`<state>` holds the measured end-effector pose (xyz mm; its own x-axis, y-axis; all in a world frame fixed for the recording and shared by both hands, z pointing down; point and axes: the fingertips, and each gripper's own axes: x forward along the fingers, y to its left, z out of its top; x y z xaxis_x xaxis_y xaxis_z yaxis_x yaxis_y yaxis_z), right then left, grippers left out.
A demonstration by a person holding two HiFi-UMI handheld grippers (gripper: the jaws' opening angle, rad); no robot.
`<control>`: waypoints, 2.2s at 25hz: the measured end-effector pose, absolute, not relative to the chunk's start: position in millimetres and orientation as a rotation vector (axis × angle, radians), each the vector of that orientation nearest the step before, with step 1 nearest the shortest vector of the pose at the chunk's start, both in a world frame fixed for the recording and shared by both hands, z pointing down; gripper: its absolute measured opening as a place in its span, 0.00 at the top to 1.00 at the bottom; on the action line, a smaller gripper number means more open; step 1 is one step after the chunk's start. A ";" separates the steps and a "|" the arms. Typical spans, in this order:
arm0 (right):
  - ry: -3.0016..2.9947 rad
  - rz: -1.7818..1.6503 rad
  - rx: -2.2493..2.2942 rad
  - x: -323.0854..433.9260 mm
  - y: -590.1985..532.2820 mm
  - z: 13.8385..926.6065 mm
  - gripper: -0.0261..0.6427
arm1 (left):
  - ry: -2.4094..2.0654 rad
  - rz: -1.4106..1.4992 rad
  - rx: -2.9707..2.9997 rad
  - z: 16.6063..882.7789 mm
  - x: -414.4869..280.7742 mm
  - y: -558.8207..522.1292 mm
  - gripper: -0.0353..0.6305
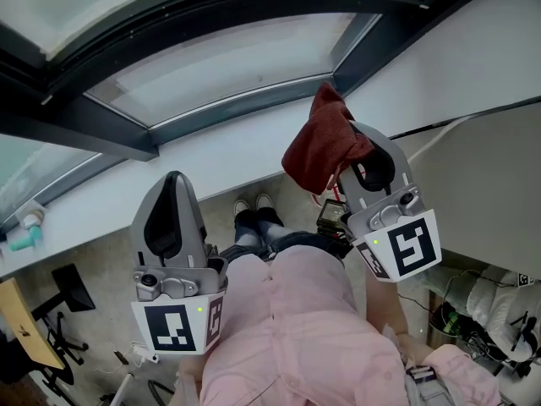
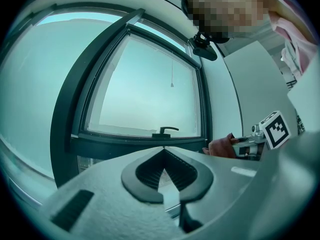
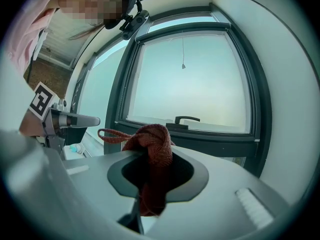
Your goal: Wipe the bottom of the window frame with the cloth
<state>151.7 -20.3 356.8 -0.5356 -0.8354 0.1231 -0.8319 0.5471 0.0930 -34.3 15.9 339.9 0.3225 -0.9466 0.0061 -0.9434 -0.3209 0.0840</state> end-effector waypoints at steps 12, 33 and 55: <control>-2.615 -0.019 1.433 153.8 -25.1 360.9 0.86 | -1.779 -0.075 2.495 340.0 -33.1 11.4 0.95; -2.598 -0.015 1.440 152.0 -22.6 361.8 0.86 | -1.762 -0.079 2.498 340.1 -35.9 12.8 0.95; -2.606 -0.013 1.428 151.6 -29.5 360.7 0.86 | -1.771 -0.078 2.490 340.2 -35.9 9.3 0.95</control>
